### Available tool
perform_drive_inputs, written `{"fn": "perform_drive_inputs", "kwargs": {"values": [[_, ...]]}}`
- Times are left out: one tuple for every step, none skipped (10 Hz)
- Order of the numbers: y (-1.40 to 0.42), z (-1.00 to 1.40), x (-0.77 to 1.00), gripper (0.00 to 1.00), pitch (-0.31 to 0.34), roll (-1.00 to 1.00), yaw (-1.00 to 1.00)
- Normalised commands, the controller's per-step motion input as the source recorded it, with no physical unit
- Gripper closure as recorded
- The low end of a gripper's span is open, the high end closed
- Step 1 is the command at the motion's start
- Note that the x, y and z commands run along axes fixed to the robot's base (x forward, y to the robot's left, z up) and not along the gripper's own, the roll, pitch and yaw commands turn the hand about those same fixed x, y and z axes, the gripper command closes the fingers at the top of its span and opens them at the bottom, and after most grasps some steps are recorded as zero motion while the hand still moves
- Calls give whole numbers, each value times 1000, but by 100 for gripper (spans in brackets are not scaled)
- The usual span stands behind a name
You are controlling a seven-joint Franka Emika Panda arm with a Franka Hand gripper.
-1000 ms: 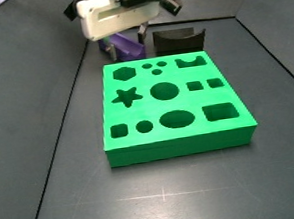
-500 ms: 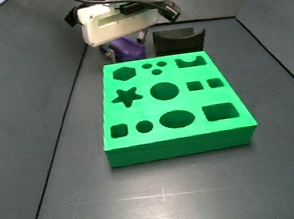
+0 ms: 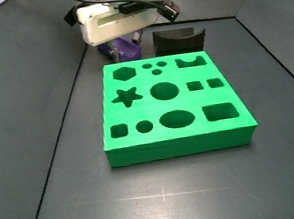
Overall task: Pick up the arch object. Move up. Place the arch object on the fixture. Regrasp the arch object. Move to above the board. Insert the arch object.
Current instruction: Pick up the arch object, then move up.
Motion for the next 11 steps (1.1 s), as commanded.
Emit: {"fn": "perform_drive_inputs", "kwargs": {"values": [[0,0,0,100,0,0,0],[0,0,0,100,0,0,0],[0,0,0,100,0,0,0],[0,0,0,100,0,0,0],[0,0,0,100,0,0,0],[0,0,0,100,0,0,0],[0,0,0,100,0,0,0],[0,0,0,100,0,0,0],[0,833,0,100,0,0,0],[60,824,-14,100,3,5,-47],[46,704,-42,100,14,-19,-45]]}}
